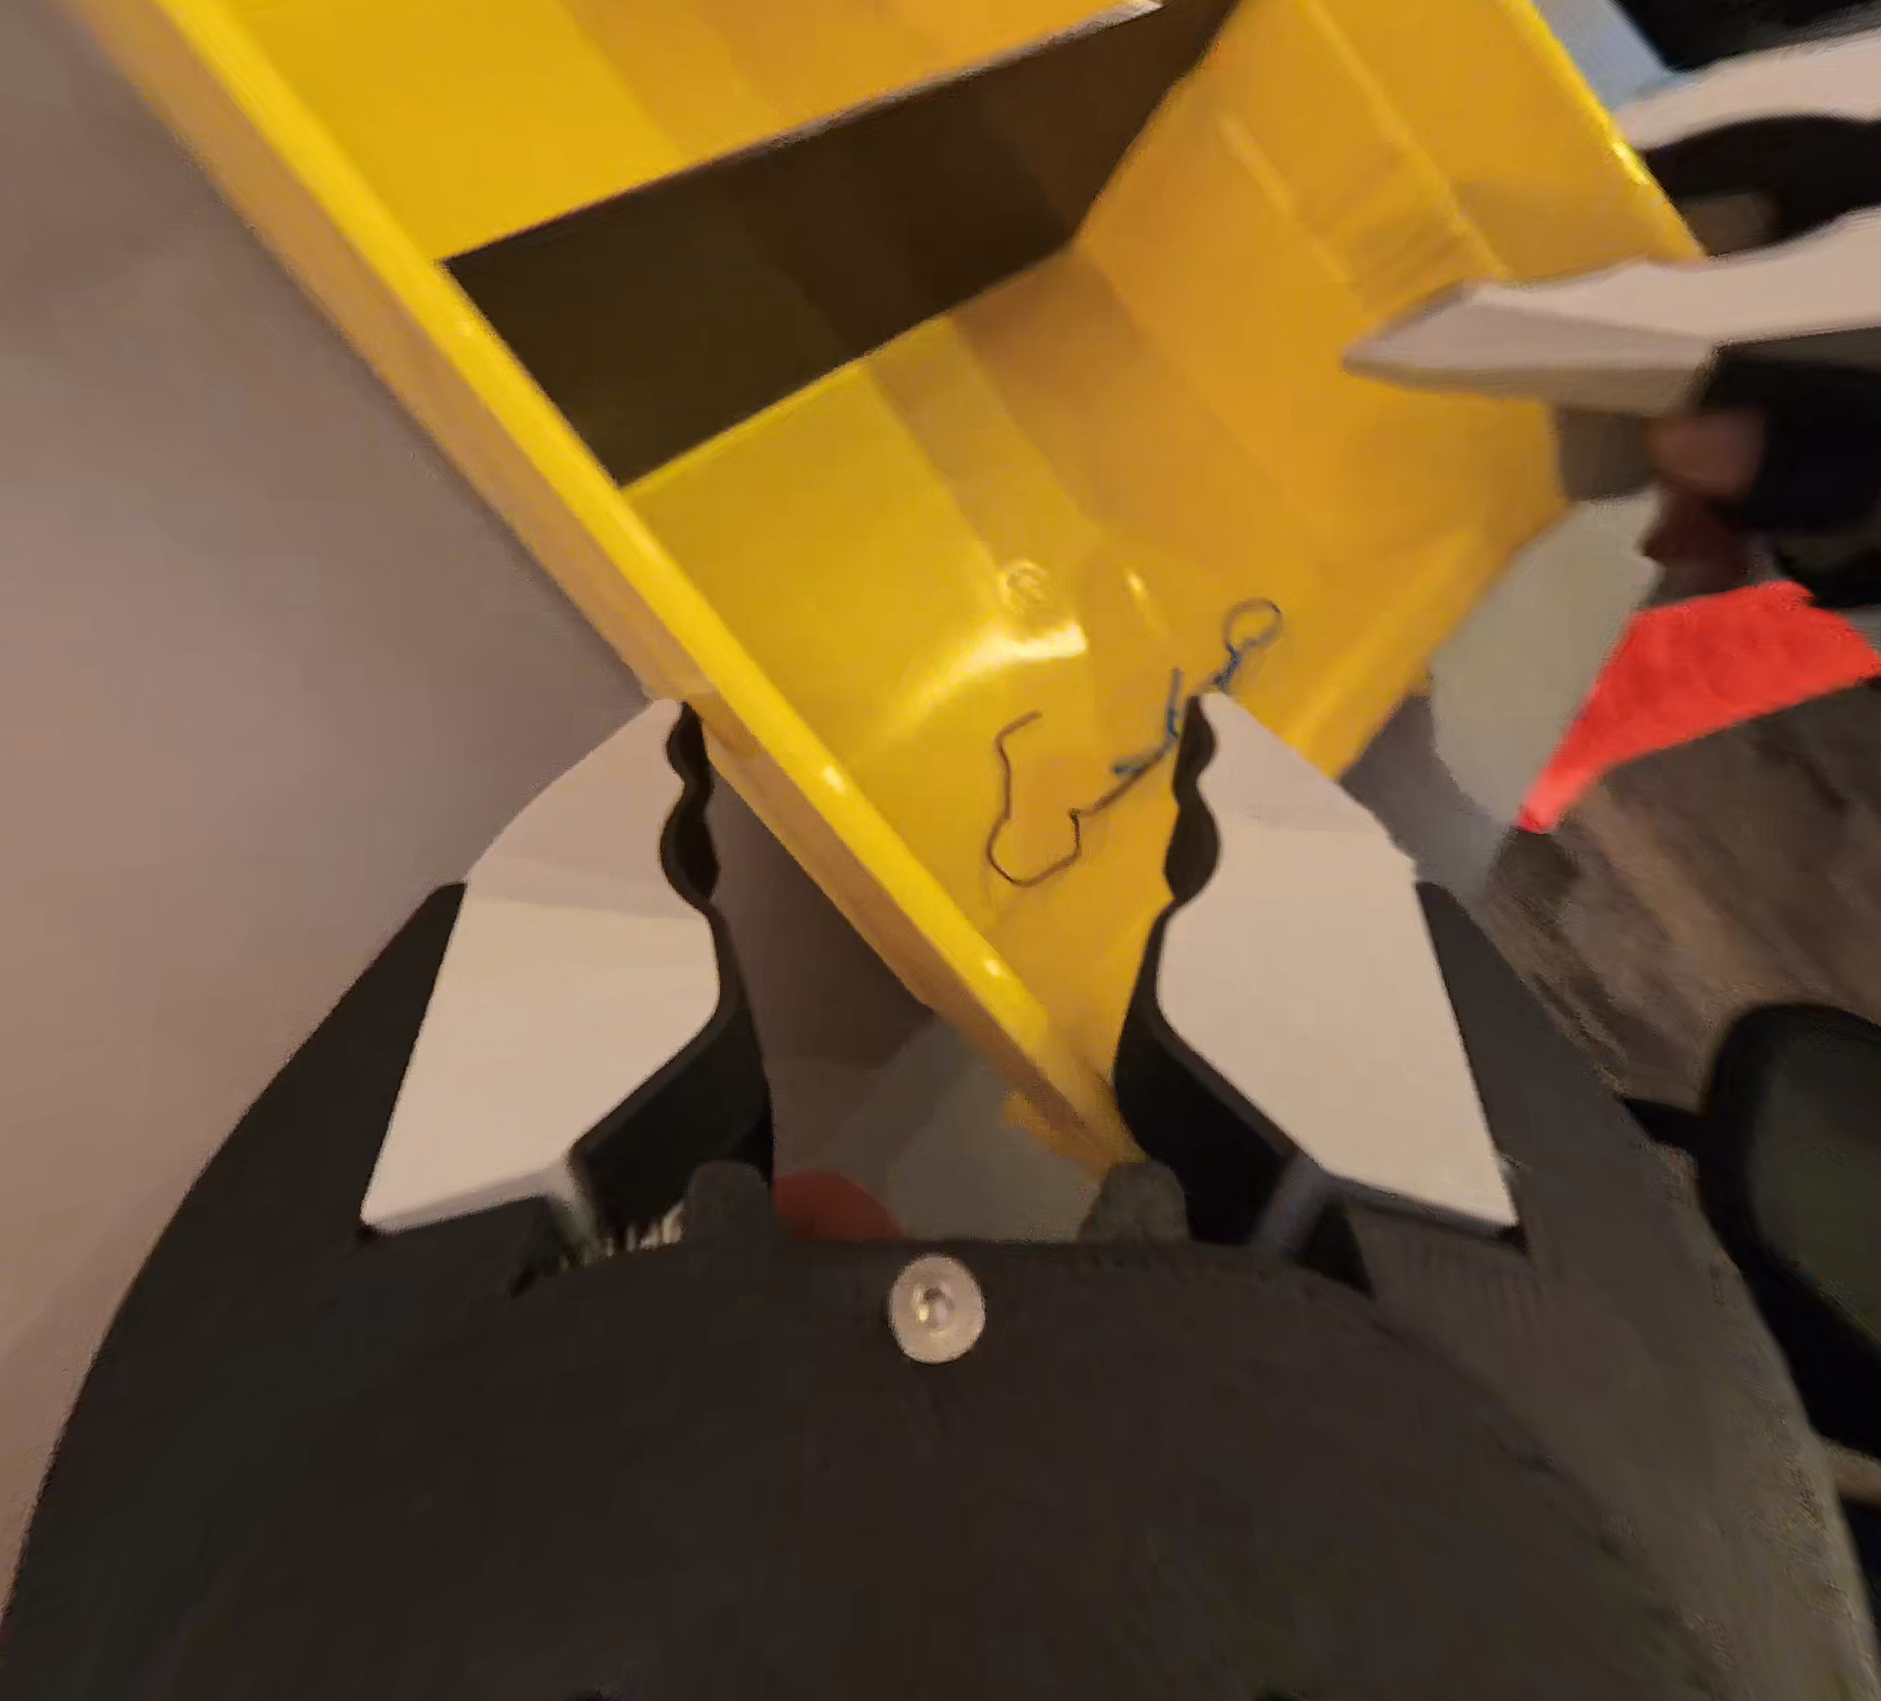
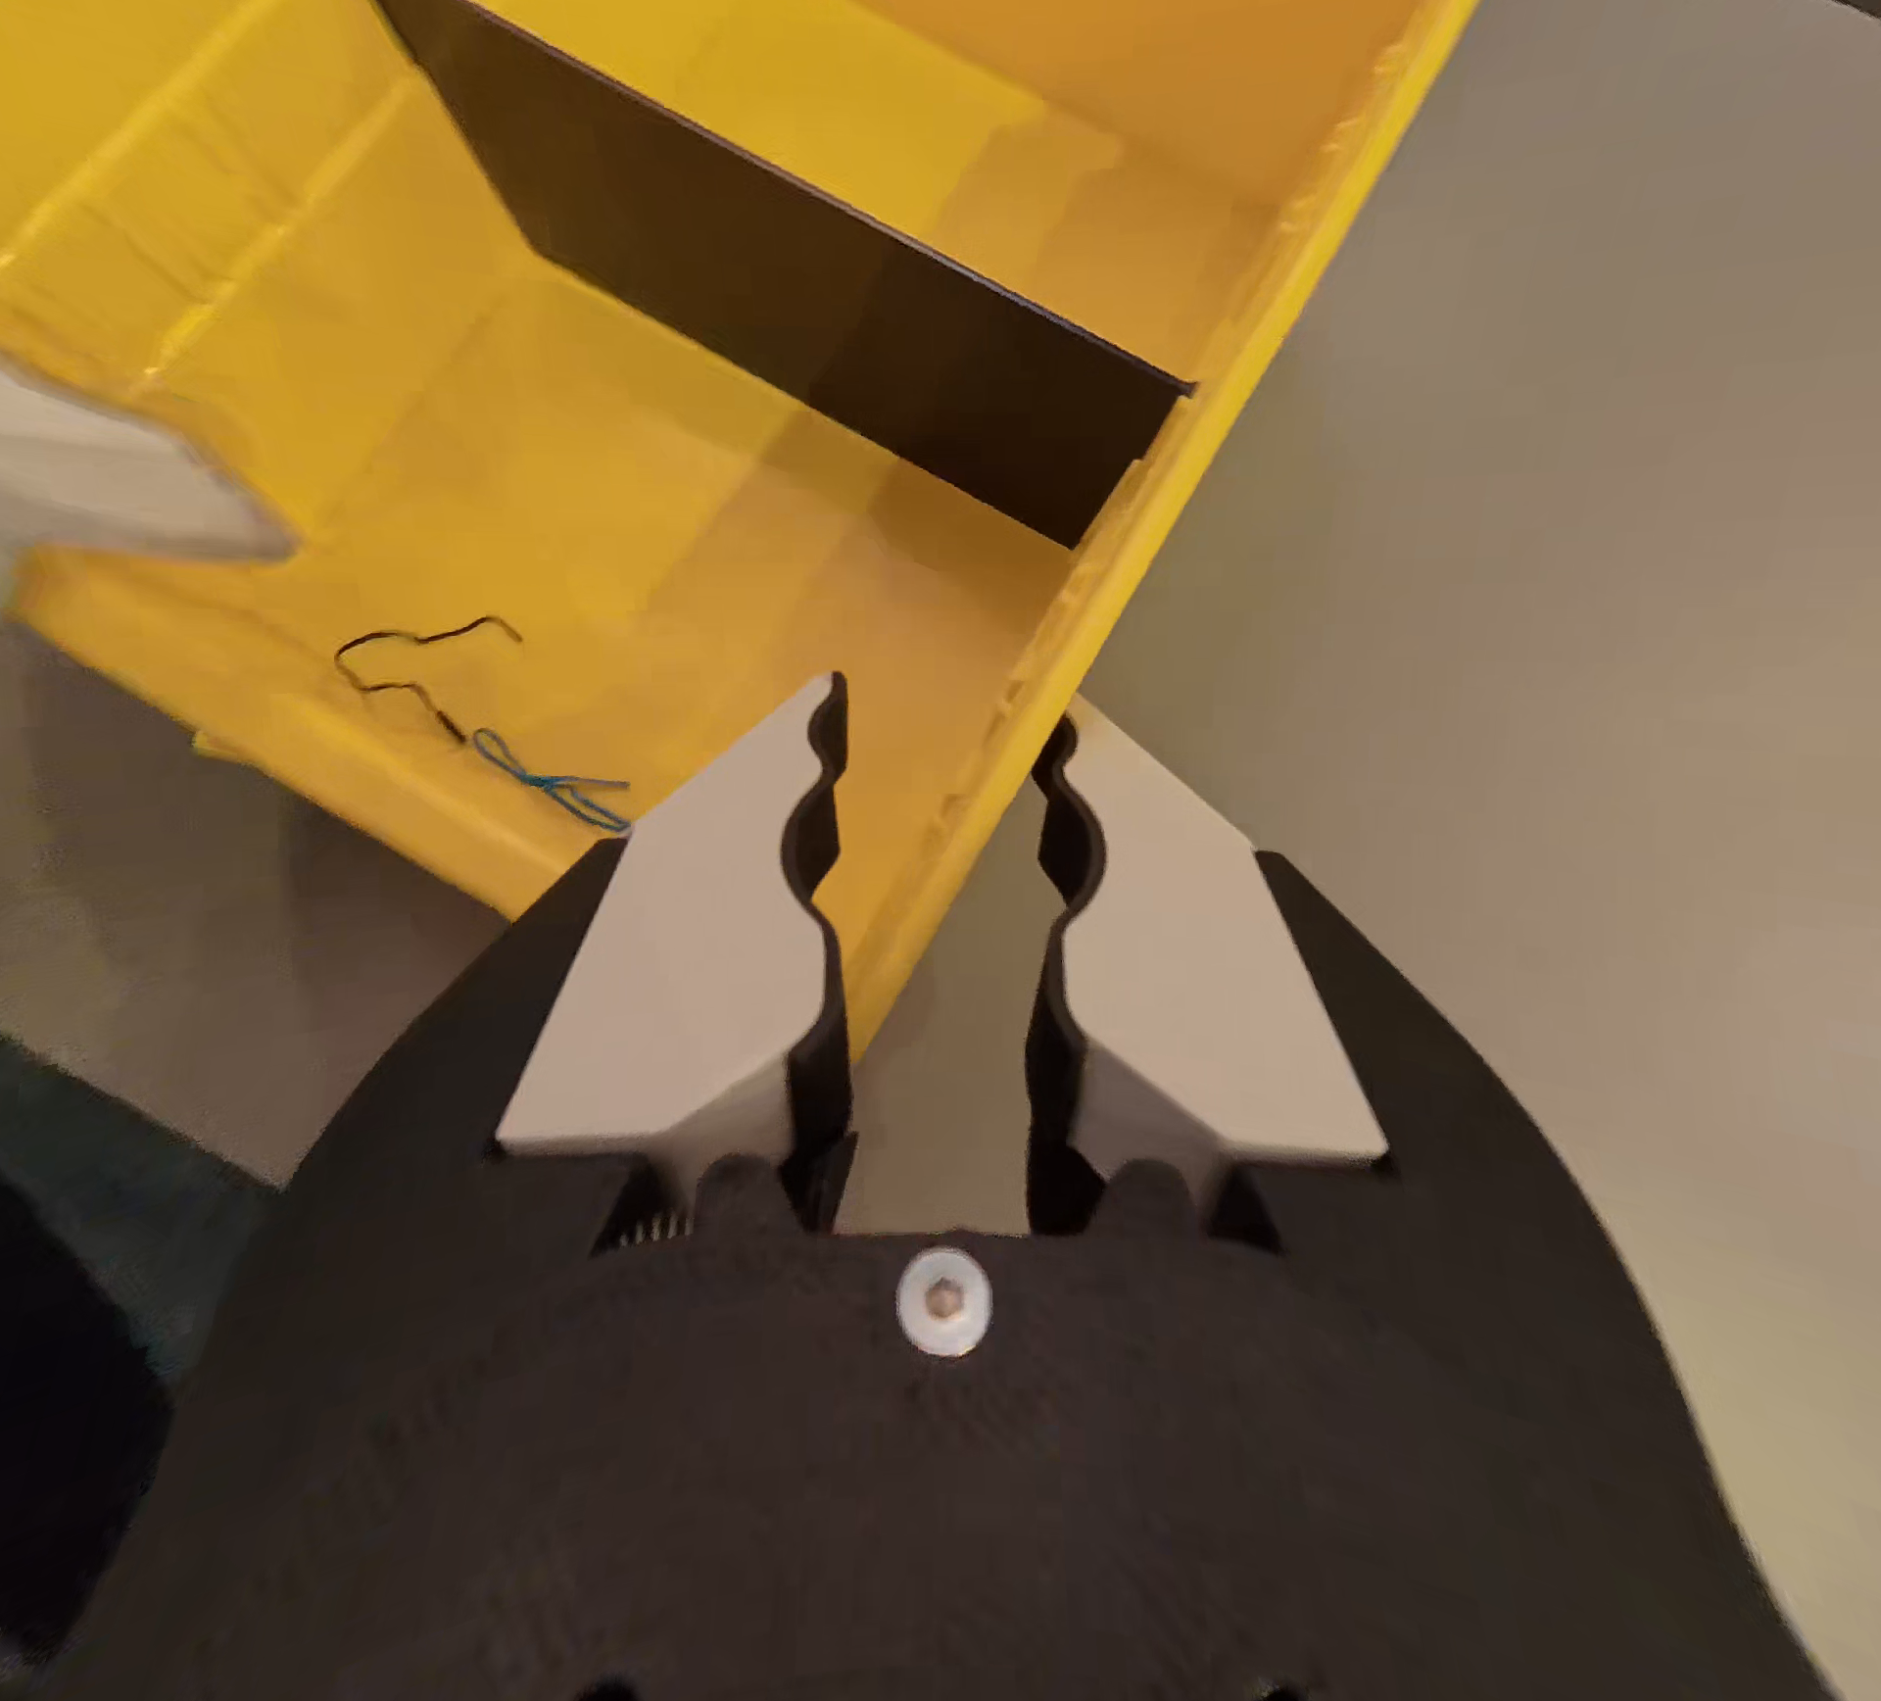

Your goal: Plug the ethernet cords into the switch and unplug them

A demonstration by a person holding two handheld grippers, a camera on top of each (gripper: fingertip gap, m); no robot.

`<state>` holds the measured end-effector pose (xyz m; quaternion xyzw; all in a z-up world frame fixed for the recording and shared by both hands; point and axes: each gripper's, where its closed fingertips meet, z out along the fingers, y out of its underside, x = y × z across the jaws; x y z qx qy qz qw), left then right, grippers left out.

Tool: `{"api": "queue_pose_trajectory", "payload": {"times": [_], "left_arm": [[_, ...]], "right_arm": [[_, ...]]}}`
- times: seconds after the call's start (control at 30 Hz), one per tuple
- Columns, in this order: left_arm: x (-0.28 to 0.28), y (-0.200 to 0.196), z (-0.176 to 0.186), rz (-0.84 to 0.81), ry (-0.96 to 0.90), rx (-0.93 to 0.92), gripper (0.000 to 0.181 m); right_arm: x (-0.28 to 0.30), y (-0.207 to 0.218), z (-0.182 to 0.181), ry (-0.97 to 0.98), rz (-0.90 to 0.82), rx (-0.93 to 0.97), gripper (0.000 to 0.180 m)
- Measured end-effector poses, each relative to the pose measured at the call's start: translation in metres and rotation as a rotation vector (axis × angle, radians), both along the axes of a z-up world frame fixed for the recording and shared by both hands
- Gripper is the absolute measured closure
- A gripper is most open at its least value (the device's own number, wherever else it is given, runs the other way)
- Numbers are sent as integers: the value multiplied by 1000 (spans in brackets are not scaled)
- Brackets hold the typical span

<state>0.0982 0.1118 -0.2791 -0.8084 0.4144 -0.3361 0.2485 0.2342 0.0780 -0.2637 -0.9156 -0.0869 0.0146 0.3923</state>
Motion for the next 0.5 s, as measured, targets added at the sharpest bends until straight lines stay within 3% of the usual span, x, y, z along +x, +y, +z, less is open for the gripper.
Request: {"api": "queue_pose_trajectory", "payload": {"times": [0.07,0.17,0.27,0.4,0.5], "left_arm": [[4,-15,1,-72,-19,-58,84],[1,-31,22,-142,-104,-136,98],[-25,-29,51,-146,-155,-68,111],[-110,14,84,20,-88,189,118],[-216,65,99,251,63,383,123]], "right_arm": [[14,4,3,-2,-30,21,158],[38,6,2,-45,-66,7,174],[49,4,2,-36,-43,-6,176],[62,-7,1,-49,-30,-17,176],[81,-19,2,-55,-62,-21,176]]}}
